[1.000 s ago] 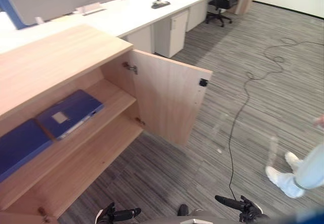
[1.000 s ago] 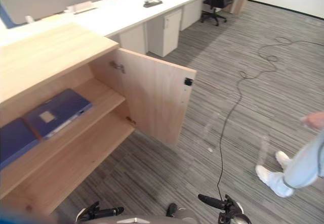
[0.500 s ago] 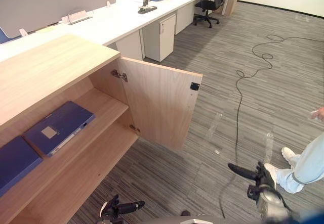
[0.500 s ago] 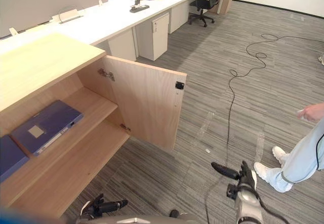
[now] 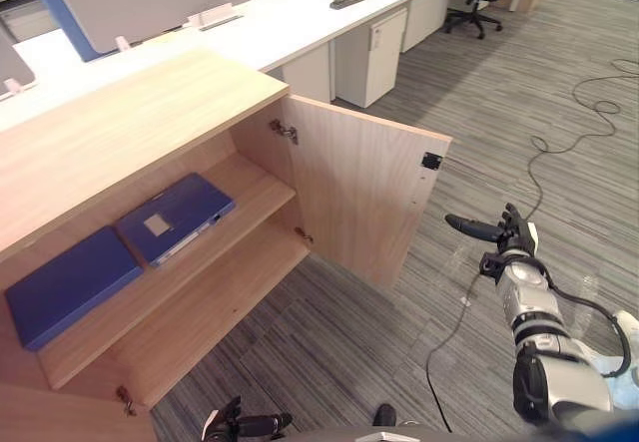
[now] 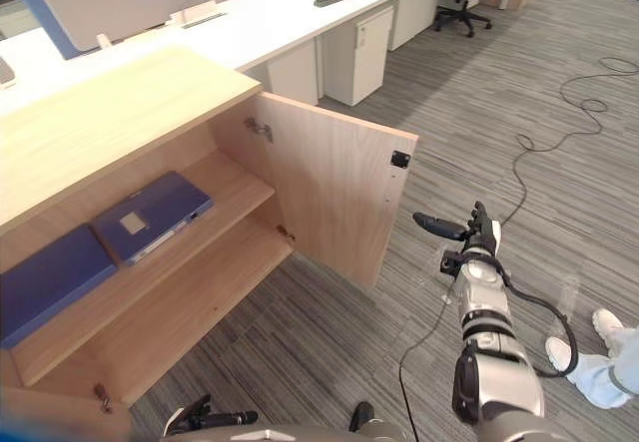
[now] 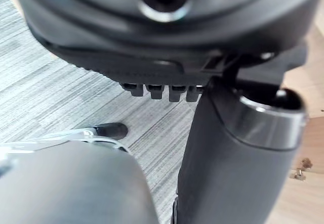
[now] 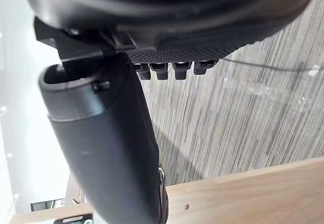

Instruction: Walk over to the cabinet, pick up the folder, carry it to the office cabinet, place the folder inside the office cabinet, then close the office cabinet door

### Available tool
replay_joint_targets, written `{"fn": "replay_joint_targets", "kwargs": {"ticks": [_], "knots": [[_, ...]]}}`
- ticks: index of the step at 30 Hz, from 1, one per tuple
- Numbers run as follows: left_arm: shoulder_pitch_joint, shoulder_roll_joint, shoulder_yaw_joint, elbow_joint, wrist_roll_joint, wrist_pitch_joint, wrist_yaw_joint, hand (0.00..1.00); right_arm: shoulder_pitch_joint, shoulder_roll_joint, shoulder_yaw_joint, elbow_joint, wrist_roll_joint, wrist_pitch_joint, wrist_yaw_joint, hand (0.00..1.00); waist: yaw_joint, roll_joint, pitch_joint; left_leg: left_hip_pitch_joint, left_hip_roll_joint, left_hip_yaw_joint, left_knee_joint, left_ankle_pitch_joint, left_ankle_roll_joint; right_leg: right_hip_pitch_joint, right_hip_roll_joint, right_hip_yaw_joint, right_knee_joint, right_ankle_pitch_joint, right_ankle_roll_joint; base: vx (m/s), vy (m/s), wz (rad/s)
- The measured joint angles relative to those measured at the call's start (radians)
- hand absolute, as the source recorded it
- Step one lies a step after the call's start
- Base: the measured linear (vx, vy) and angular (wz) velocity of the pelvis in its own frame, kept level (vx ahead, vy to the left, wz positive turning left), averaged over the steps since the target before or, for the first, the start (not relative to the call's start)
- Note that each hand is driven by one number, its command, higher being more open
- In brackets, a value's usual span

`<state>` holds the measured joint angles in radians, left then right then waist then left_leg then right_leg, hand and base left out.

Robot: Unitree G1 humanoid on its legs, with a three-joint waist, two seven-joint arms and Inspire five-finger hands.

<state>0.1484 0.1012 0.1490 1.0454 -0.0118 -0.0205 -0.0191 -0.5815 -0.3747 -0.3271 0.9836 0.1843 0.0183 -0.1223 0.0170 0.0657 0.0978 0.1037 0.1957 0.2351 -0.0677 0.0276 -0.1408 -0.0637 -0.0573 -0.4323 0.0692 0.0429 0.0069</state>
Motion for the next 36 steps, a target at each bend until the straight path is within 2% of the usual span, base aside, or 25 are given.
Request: {"fn": "replay_joint_targets", "kwargs": {"ticks": [11, 14, 19, 21, 27, 31, 36], "knots": [[0.003, -0.006, -0.067, -0.073, -0.08, -0.003, -0.012, 1.0, -0.275, -0.034, 0.043, 0.191, 0.053, 0.002, 0.034, 1.0, 0.031, 0.03, 0.064, -0.07, -0.009, -0.096, -0.002, 0.042, 0.002, -0.004, -0.017, -0.087, -0.026, 0.022, -0.006, -0.06, 0.006, 0.25], [0.003, -0.008, -0.11, -0.133, -0.103, -0.016, -0.018, 1.0, -0.371, -0.085, 0.043, 0.247, 0.059, 0.004, 0.034, 1.0, 0.034, 0.054, 0.098, -0.097, -0.017, -0.14, -0.002, 0.058, 0.004, -0.007, -0.027, -0.128, -0.026, 0.025, -0.005, -0.04, -0.001, 0.4], [-0.008, -0.009, -0.159, -0.17, -0.134, -0.024, -0.031, 1.0, -0.535, -0.249, 0.043, 0.326, 0.145, 0.006, 0.03, 1.0, 0.059, 0.091, 0.144, -0.145, -0.024, -0.172, 0.003, 0.075, 0.012, -0.031, -0.035, -0.155, -0.024, 0.032, -0.008, -0.04, -0.002, 0.18], [-0.001, -0.008, -0.159, -0.168, -0.134, -0.024, -0.031, 1.0, -0.553, -0.277, 0.074, 0.326, 0.15, 0.004, 0.039, 1.0, 0.059, 0.093, 0.147, -0.155, -0.022, -0.184, 0.001, 0.079, 0.011, -0.035, -0.034, -0.166, -0.024, 0.031, -0.009, -0.01, -0.011, 0.12], [-0.003, -0.009, -0.158, -0.157, -0.133, -0.025, -0.031, 1.0, -0.572, -0.278, 0.092, 0.329, 0.17, 0.004, 0.036, 1.0, 0.064, 0.102, 0.169, -0.162, -0.023, -0.189, 0.003, 0.083, 0.01, -0.042, -0.037, -0.169, -0.024, 0.031, -0.01, 0.0, -0.004, 0.02], [-0.02, -0.009, -0.164, -0.158, -0.133, -0.037, -0.033, 1.0, -0.64, -0.306, 0.166, 0.333, 0.166, 0.004, 0.036, 1.0, 0.065, 0.115, 0.189, -0.191, -0.022, -0.188, 0.011, 0.086, 0.015, -0.071, -0.031, -0.165, -0.019, 0.029, -0.007, -0.01, -0.014, -0.03], [-0.025, -0.009, -0.164, -0.157, -0.133, -0.038, -0.033, 1.0, -0.628, -0.291, 0.246, 0.288, 0.13, -0.002, 0.044, 1.0, 0.059, 0.122, 0.196, -0.186, -0.018, -0.17, 0.011, 0.086, 0.014, -0.074, -0.03, -0.15, -0.018, 0.035, -0.018, 0.01, 0.005, -0.1]]}}
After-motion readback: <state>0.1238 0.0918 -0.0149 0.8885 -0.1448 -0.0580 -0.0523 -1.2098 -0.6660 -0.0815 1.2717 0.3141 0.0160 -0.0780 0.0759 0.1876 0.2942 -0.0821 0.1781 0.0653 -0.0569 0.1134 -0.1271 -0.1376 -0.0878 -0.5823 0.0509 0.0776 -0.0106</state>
